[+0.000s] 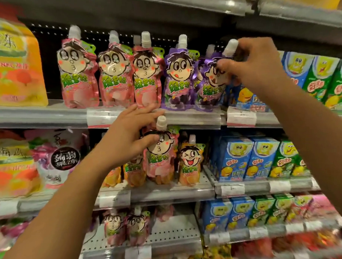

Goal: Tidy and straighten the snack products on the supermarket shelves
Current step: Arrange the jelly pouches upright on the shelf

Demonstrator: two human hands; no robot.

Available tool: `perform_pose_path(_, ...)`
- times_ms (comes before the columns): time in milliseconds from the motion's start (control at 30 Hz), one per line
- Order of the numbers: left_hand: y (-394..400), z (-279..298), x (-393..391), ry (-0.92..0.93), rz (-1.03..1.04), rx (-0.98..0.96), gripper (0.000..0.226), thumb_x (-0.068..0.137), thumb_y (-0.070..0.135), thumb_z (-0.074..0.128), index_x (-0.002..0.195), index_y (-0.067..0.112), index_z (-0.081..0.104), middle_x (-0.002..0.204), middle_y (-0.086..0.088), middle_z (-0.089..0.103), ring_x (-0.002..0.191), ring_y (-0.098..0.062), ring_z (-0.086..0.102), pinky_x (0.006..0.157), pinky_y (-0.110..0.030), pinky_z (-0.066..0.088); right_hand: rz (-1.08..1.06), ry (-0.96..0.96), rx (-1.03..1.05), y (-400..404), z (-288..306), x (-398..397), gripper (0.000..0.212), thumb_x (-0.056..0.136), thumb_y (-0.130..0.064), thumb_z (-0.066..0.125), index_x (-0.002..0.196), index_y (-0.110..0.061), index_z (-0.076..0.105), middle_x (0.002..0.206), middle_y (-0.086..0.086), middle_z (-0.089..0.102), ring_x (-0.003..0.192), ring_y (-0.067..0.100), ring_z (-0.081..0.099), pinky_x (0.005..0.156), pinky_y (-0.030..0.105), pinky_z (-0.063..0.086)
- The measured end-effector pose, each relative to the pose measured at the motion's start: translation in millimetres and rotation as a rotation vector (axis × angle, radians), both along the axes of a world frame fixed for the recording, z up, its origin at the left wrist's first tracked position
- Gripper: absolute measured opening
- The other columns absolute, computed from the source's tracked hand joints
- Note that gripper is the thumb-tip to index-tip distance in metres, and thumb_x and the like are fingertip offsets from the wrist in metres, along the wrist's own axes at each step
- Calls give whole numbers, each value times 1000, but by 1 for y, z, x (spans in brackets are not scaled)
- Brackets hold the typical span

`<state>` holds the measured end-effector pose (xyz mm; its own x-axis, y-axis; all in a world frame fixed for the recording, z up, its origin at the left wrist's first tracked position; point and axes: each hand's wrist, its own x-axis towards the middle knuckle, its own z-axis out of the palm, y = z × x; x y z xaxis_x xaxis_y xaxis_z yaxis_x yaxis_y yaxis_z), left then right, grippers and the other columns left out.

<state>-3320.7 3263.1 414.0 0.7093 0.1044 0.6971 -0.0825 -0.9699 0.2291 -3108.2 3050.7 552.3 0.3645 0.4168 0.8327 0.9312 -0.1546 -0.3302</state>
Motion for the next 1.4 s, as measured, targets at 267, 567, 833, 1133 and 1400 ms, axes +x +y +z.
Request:
perform_pose_path(267, -5, -9, 0, 10, 44, 65, 29, 86, 48, 62, 104, 26, 67, 157, 18, 40, 152, -1, 22, 127, -41, 9, 165, 29, 211, -42, -15, -20, 22, 91, -26, 73, 99, -7, 67, 85, 3, 70, 63, 20, 73, 57, 37, 58)
perform_pose_path(567, -26, -41, -20, 4, 95, 68, 25, 87, 44, 63, 94, 21, 68, 158, 4, 43, 152, -21, 28, 122, -52, 21, 352, 200, -29, -67, -72, -41, 12, 88, -14, 78, 90, -19, 67, 81, 6, 68, 59, 24, 72, 57, 37, 57)
perform_pose_path(833, -29, -108, -46, 34, 119, -63, 20, 88, 43, 64, 98, 26, 69, 150, 5, 52, 141, -24, 44, 111, -54, 38, 363, 406, -231, -65, -154, -40, 7, 85, -12, 80, 87, -14, 74, 80, 7, 74, 68, 20, 75, 59, 25, 57)
perform_pose_path(1133, -15, -164, -59, 104, 231, -277, 17, 86, 46, 67, 100, 36, 68, 151, 10, 49, 147, -14, 36, 116, -45, 36, 174, 418, -491, -57, -271, -37, 10, 83, -21, 83, 86, -27, 74, 69, -19, 69, 66, -3, 65, 59, 11, 44)
perform_pose_path(1400, -11, -181, -47, 100, 216, -377, 14, 86, 53, 61, 77, 43, 56, 152, 13, 48, 145, -10, 39, 114, -43, 37, -81, 524, -550, -24, -362, -32, 8, 88, -31, 76, 88, -26, 70, 76, -4, 71, 71, 14, 65, 66, 41, 55)
